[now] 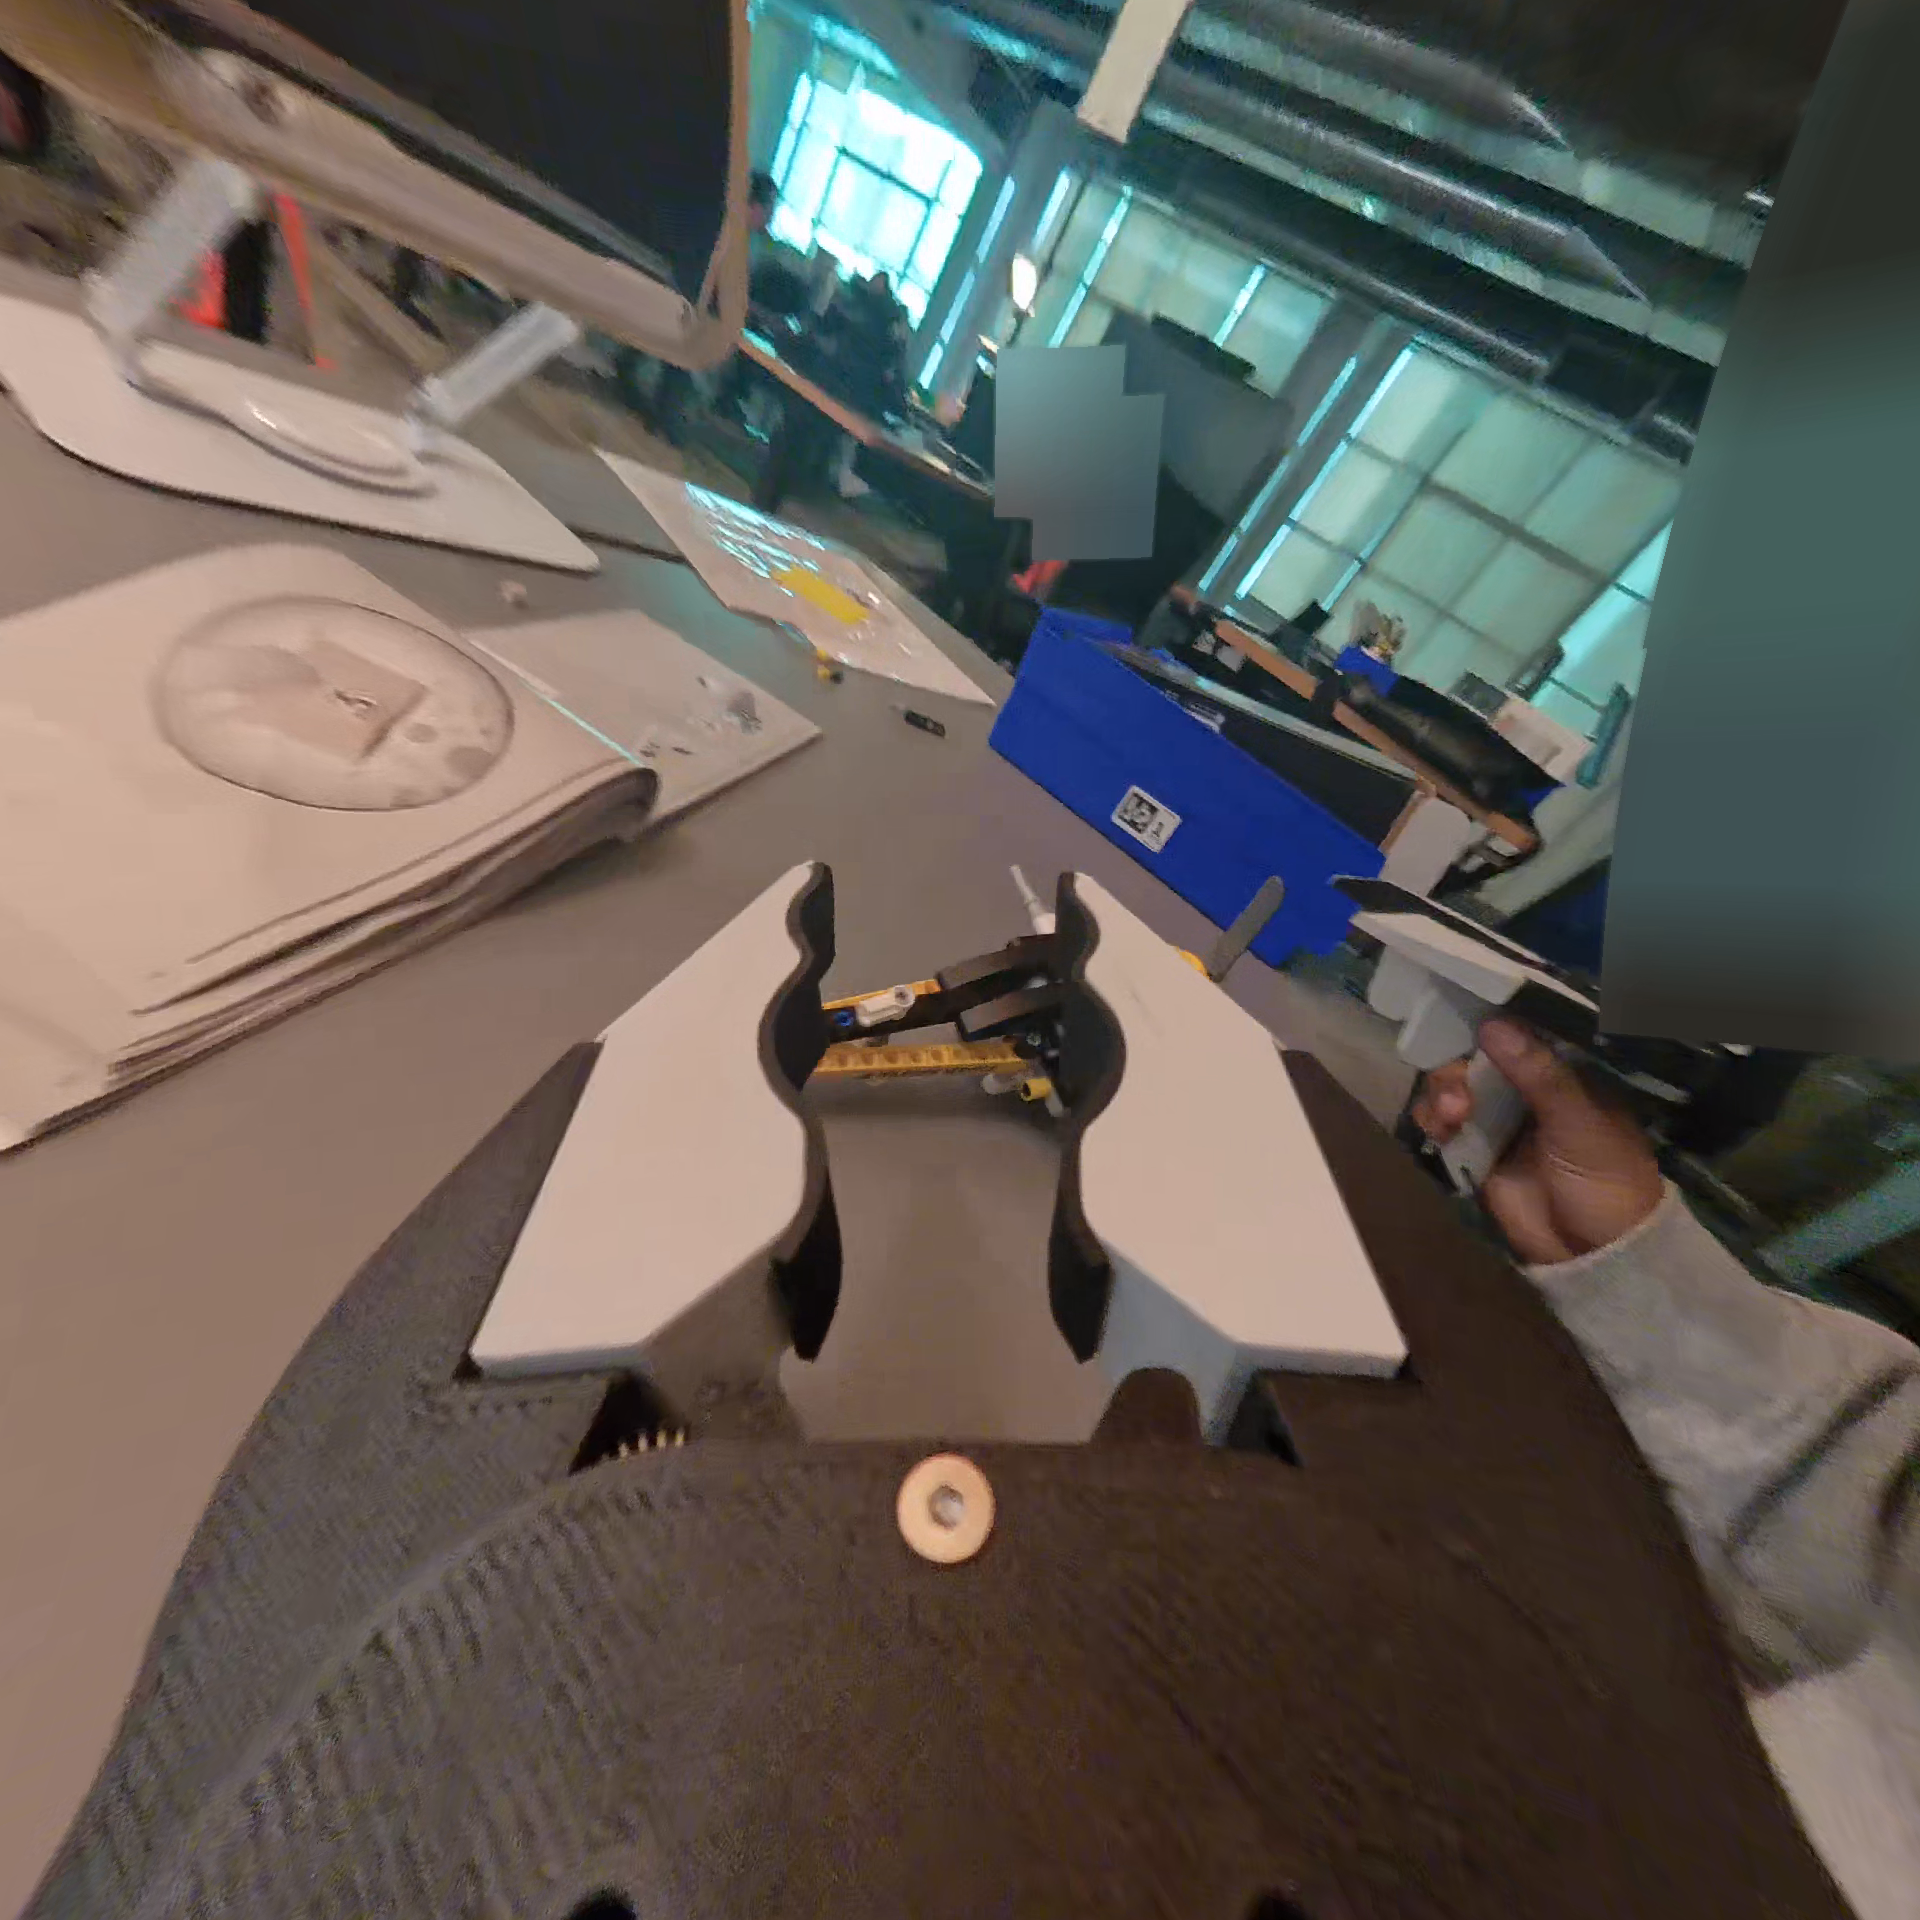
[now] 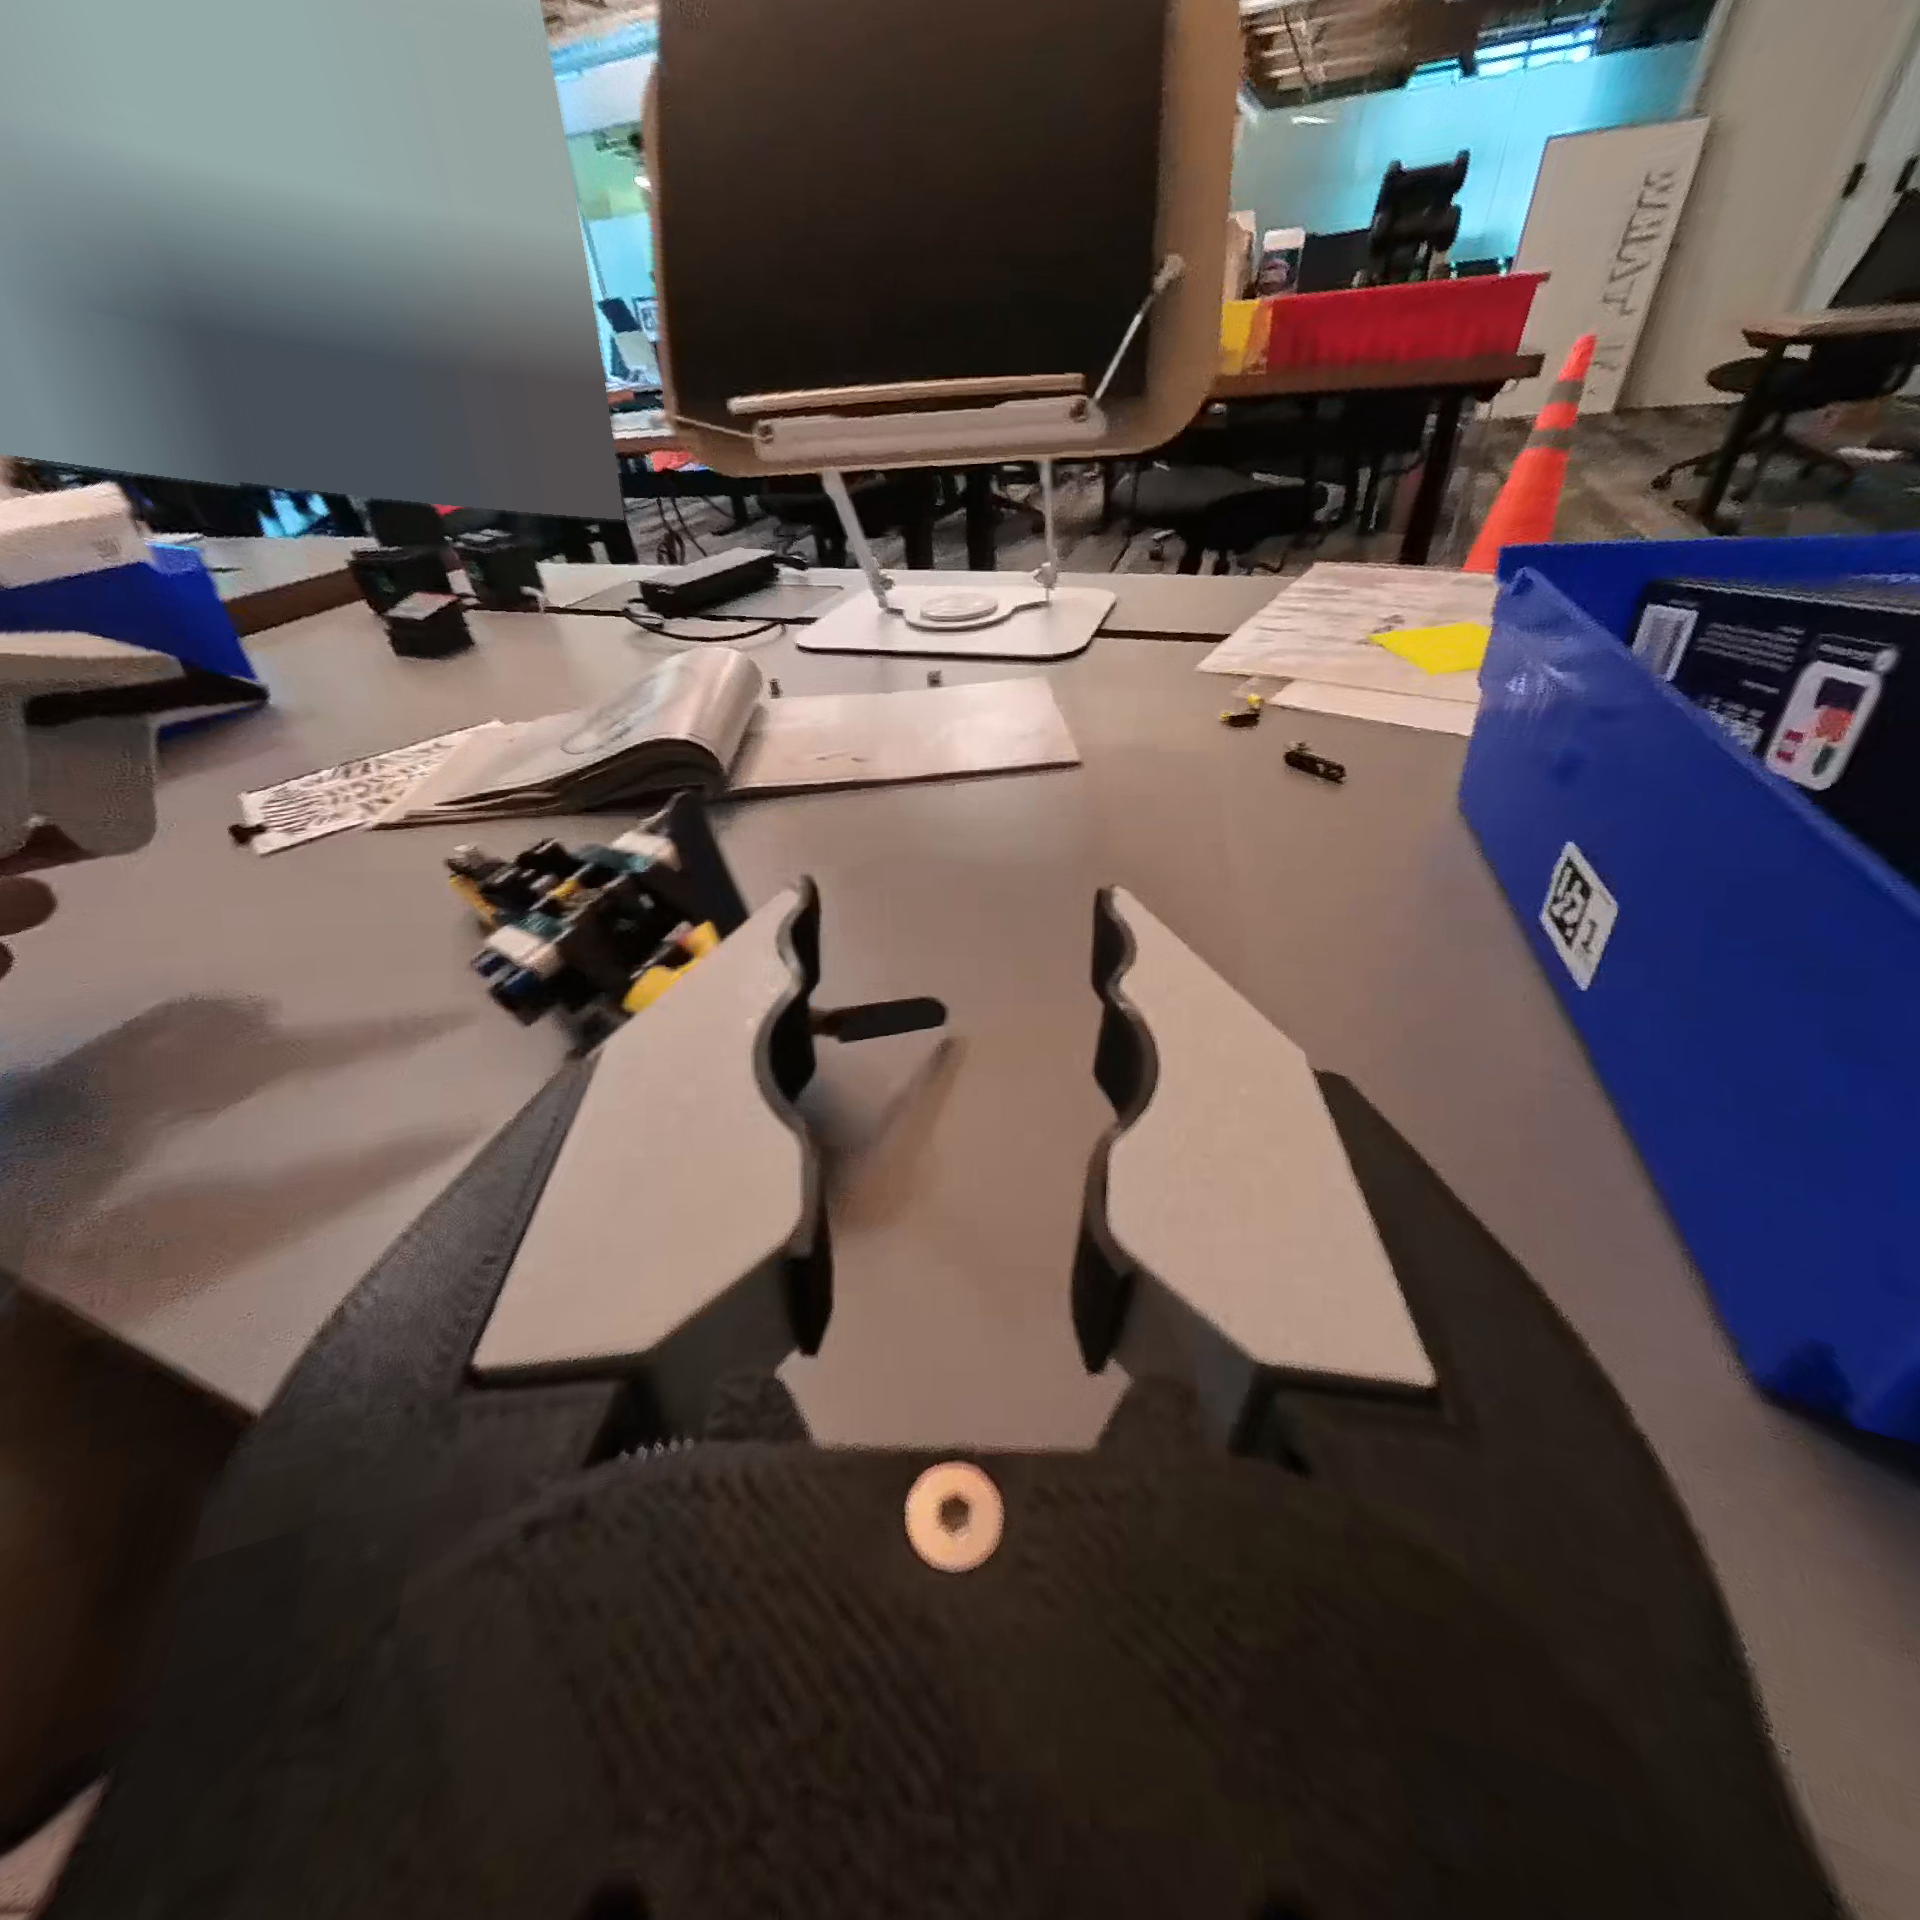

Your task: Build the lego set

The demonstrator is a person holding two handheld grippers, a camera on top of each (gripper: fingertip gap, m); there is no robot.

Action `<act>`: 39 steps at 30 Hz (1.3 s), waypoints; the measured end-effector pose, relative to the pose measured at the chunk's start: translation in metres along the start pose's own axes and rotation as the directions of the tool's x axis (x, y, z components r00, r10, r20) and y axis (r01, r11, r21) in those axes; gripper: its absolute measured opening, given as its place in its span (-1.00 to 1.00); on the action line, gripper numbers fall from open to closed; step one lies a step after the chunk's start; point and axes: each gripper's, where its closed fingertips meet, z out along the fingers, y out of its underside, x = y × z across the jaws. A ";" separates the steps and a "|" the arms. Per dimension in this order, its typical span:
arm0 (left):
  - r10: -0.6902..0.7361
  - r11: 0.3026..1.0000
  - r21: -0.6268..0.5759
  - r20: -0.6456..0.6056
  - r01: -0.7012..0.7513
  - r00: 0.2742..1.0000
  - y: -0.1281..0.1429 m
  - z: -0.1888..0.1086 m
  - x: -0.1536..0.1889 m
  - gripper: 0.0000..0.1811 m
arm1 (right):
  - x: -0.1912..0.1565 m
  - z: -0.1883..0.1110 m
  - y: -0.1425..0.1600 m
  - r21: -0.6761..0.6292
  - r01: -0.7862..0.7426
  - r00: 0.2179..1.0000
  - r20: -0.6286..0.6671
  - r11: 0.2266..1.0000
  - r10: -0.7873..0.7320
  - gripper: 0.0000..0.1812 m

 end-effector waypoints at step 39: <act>0.644 0.737 0.190 0.095 -0.649 0.759 0.010 0.012 0.053 -1.00 | 0.005 0.024 0.041 -0.258 -0.116 0.981 0.121 0.959 0.151 -0.51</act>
